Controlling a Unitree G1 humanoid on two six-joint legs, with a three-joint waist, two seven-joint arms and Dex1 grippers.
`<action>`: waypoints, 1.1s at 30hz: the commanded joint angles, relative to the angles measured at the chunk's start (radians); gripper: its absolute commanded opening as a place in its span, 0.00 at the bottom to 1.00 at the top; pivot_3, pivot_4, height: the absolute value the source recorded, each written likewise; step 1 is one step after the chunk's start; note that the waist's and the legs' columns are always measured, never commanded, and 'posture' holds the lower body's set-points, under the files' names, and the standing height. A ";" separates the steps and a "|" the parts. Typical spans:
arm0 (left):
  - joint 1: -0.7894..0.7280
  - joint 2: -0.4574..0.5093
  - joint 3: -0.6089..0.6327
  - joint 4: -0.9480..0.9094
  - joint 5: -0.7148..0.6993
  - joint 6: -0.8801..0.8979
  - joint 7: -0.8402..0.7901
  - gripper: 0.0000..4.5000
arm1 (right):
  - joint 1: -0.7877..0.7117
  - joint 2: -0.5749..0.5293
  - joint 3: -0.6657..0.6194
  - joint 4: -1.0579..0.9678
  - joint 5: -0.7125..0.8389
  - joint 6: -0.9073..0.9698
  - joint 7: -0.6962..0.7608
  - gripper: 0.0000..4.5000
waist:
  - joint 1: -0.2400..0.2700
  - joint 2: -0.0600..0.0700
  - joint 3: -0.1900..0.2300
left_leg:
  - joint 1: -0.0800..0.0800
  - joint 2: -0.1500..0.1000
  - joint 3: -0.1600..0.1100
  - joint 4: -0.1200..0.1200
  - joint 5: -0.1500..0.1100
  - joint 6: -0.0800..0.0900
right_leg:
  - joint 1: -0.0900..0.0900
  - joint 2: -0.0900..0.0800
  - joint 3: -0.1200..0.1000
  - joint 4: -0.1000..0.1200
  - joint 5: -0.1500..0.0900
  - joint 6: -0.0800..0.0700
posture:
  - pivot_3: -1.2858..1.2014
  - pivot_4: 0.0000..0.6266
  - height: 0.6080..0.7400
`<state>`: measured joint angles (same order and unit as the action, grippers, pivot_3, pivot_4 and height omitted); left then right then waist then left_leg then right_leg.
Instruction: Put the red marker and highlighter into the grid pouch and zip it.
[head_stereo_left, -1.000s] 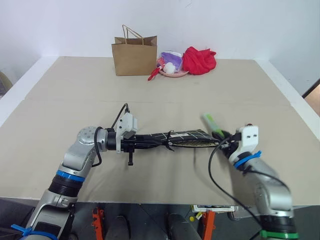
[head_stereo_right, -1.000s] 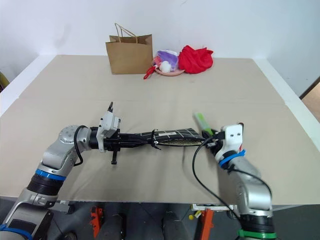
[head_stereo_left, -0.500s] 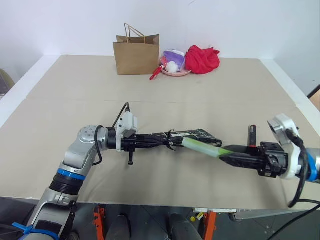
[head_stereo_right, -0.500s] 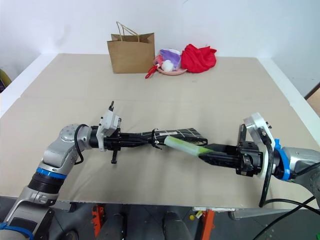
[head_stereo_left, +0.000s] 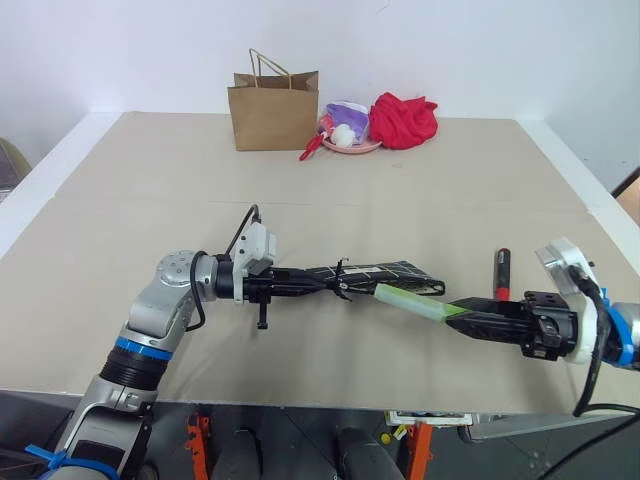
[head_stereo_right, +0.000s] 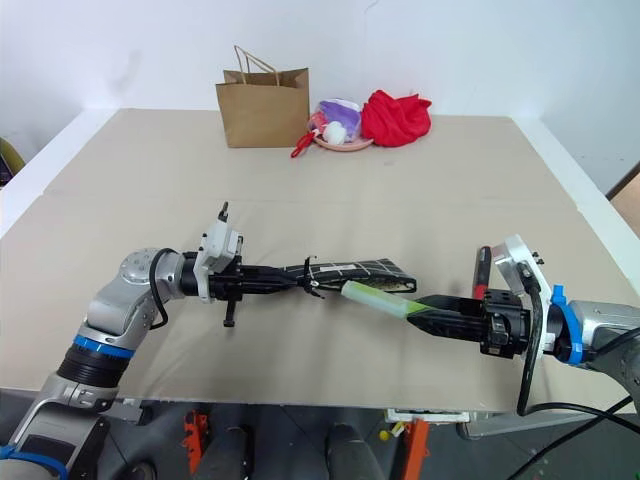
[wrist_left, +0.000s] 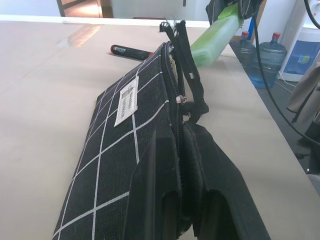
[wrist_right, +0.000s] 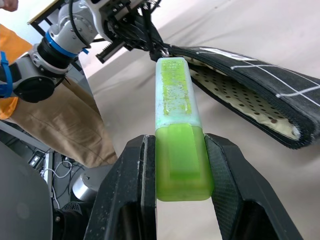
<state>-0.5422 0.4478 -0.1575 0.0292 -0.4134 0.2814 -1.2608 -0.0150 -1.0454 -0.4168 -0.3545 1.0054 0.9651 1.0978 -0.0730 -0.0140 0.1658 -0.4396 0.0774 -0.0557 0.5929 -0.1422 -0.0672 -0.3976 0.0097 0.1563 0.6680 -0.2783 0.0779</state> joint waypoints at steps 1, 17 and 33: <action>-0.009 -0.007 0.010 -0.041 -0.020 -0.002 0.010 0.00 | -0.021 -0.007 0.014 0.004 -0.019 -0.018 0.008 0.23 | 0.000 0.000 0.000 | 0.000 0.000 0.000 0.000 0.000 0.000 | 0.000 0.000 0.000 0.000 0.000 0.001 | 0.52 0.24 1.00; 0.022 -0.008 0.002 -0.080 -0.022 0.008 0.018 0.00 | -0.129 0.007 0.089 0.059 -0.045 -0.018 0.005 0.23 | 0.000 0.000 0.000 | 0.000 0.000 0.000 0.000 0.000 0.000 | 0.000 0.000 0.000 0.000 0.001 0.002 | 0.52 0.24 1.00; 0.034 -0.017 -0.007 -0.092 -0.021 0.008 0.027 0.00 | -0.214 0.029 0.183 0.132 -0.135 -0.047 0.027 0.23 | -0.002 0.000 0.000 | 0.000 0.000 0.000 0.000 0.000 0.000 | 0.000 0.000 0.000 0.000 0.001 0.002 | 0.52 0.24 1.00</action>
<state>-0.5073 0.4368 -0.1626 -0.0221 -0.4142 0.2915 -1.2324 -0.2039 -1.0197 -0.2405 -0.2209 0.8777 0.9361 1.1138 -0.0747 -0.0137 0.1659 -0.4396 0.0774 -0.0557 0.5927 -0.1423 -0.0672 -0.3976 0.0098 0.1562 0.6680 -0.2771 0.0804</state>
